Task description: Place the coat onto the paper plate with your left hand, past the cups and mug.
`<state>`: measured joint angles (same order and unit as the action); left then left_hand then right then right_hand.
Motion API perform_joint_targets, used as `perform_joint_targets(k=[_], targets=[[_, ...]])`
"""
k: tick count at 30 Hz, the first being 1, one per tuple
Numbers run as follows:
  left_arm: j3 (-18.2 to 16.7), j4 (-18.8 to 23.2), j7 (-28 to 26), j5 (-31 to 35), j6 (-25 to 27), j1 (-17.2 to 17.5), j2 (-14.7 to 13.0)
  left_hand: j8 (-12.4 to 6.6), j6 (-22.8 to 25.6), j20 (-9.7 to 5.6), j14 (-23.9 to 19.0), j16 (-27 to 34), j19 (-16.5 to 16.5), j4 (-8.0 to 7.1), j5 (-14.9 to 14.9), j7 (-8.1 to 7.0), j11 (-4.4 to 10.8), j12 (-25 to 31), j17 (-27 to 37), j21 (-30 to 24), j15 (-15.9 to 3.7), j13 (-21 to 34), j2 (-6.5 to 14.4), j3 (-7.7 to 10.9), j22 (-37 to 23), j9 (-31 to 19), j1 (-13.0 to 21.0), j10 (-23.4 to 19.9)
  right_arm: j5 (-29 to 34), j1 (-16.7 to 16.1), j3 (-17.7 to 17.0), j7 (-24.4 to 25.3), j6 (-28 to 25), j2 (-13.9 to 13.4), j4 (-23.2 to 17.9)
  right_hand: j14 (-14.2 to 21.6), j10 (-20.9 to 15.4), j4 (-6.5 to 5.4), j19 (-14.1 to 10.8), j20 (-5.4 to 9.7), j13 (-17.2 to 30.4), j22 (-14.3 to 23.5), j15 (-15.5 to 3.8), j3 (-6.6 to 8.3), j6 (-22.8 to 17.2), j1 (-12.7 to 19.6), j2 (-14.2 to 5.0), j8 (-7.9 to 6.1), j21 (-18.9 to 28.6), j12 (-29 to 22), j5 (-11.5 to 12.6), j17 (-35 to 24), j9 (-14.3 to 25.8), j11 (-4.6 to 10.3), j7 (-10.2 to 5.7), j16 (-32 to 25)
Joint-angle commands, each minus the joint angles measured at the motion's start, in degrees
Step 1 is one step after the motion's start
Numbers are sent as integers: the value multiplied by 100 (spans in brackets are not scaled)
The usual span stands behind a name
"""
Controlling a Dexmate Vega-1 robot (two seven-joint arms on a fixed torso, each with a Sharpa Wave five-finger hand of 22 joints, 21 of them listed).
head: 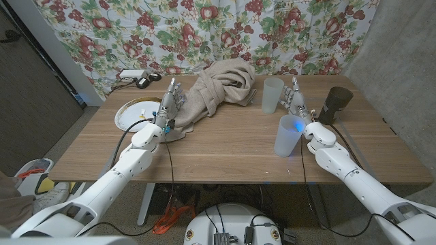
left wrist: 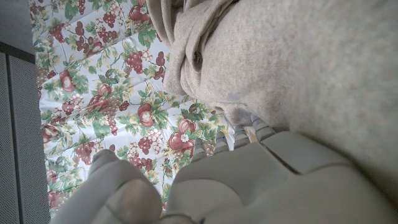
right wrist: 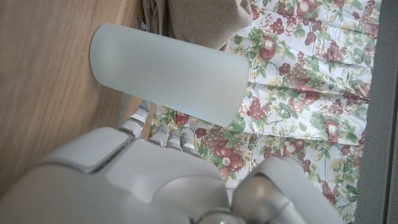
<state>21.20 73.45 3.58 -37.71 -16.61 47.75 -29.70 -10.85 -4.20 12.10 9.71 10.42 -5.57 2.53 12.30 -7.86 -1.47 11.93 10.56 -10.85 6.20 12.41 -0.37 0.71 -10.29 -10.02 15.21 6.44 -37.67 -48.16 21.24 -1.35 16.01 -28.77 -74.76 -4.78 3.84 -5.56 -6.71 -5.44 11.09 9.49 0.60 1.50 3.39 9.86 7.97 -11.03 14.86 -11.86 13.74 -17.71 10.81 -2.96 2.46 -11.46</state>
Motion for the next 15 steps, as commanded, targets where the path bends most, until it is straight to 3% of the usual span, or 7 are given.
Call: perform_joint_targets(k=[1,9,15], targets=[[-60,89,92,-107,21,152,-103,-2,-41,14,144,15,-39,22,40,-14,7,24,30,-16,37,10,4,-14,-17,-28,34,67,-36,86,53,24,-151,65,20,-23,48,-37,-17,3,21,22,-7,-8,59,29,-27,-25,9,-11,31,-4,25,10,-19,-36],[-180,197,351,-436,-75,310,-64,2,-50,15,171,16,-72,20,48,32,-27,29,31,-11,73,10,21,-16,-20,-29,36,77,80,131,127,104,-353,-26,-102,-32,54,-34,-3,-3,20,22,-1,-5,71,39,-64,-21,-25,-3,42,23,23,1,-35,-28],[-210,500,230,-359,-83,462,-183,11,-78,16,235,3,-107,24,51,72,-45,28,31,-6,101,9,54,-5,-23,-29,55,103,205,129,170,182,-466,-132,-242,-66,90,-28,34,-19,19,22,32,-1,75,55,-99,-21,-71,16,51,54,20,-34,3,-10]])
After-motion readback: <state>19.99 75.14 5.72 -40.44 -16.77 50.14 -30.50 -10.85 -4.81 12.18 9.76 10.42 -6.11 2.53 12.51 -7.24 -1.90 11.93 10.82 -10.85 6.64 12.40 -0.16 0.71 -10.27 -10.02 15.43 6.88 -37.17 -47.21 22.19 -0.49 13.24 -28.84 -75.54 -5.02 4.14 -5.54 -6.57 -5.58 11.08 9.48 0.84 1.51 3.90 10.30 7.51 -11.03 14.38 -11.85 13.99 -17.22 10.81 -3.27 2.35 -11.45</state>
